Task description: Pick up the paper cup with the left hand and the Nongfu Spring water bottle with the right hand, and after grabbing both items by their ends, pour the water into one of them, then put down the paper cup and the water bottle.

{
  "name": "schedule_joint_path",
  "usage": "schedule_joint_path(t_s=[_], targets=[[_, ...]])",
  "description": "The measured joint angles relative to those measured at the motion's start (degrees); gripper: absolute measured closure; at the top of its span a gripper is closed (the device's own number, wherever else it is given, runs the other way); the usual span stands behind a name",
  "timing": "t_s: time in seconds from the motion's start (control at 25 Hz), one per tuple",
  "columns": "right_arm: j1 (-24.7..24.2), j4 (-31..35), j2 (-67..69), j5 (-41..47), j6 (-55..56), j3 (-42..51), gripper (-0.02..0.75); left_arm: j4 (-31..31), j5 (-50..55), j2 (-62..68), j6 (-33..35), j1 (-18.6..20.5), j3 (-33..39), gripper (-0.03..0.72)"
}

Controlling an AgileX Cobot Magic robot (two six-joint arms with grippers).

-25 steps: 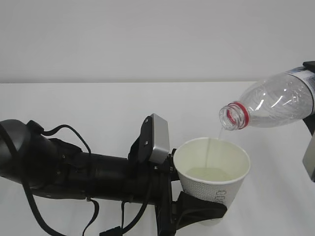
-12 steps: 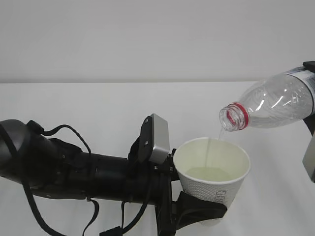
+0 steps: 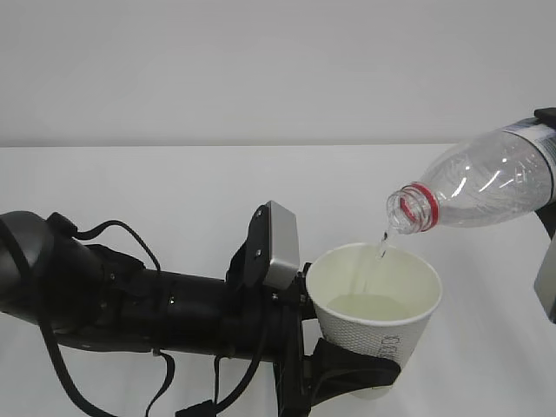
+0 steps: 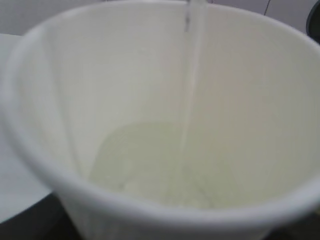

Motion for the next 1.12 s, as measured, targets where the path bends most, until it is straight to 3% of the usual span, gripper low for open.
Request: schedule_joint_path(t_s=[1.12], targets=[[0.00,1.51,0.00,-0.10,-1.17,0.00,0.252,0.00,0.00,0.00,0.00,0.00,0.00,0.163]])
